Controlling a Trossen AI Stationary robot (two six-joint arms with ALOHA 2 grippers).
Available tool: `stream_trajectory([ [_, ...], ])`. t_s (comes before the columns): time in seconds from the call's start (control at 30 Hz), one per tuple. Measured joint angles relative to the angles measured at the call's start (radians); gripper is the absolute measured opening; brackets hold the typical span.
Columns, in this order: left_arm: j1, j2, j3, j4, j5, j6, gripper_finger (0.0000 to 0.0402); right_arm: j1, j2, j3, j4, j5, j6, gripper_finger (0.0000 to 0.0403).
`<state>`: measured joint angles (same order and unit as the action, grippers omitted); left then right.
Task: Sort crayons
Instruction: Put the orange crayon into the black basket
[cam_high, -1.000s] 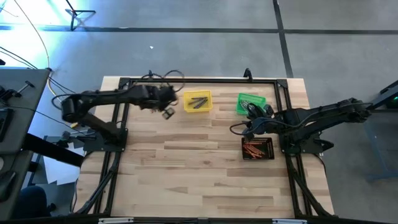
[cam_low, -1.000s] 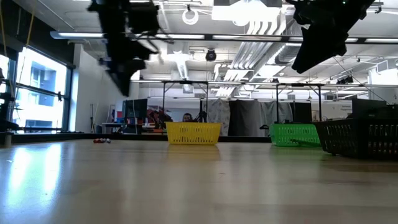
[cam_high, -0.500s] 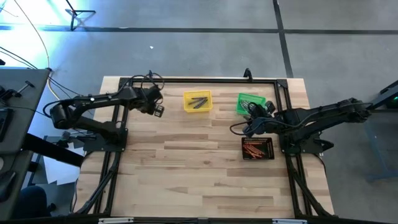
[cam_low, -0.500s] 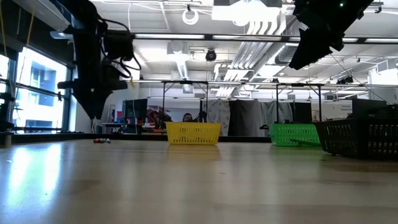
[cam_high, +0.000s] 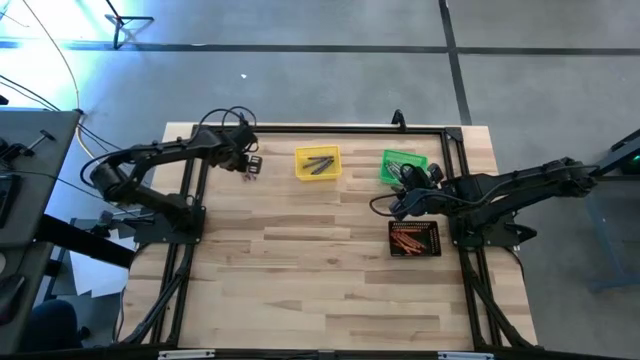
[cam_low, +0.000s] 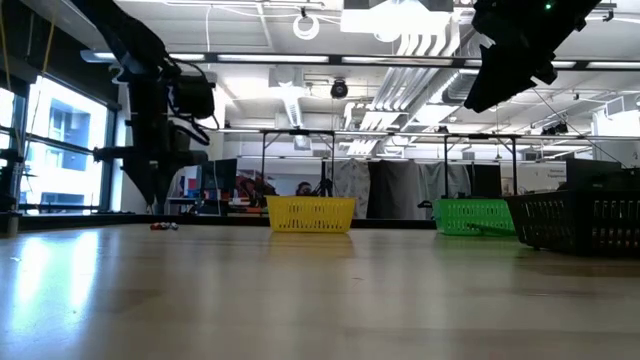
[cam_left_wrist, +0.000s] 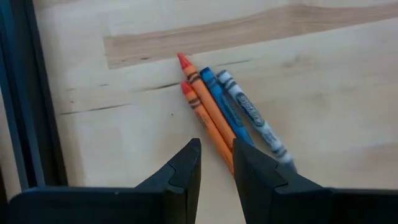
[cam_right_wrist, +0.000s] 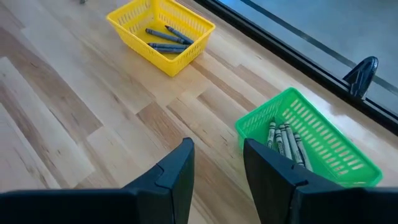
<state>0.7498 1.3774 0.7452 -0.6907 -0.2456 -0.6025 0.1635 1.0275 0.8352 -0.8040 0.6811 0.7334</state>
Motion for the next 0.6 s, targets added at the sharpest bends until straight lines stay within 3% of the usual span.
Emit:
stream_trajectory([
  [0.6,0.018,0.153,0.001,0.069,0.017,0.024,0.0078,0.0,0.0,0.0,0.0,-0.002,-0.016,0.0134],
])
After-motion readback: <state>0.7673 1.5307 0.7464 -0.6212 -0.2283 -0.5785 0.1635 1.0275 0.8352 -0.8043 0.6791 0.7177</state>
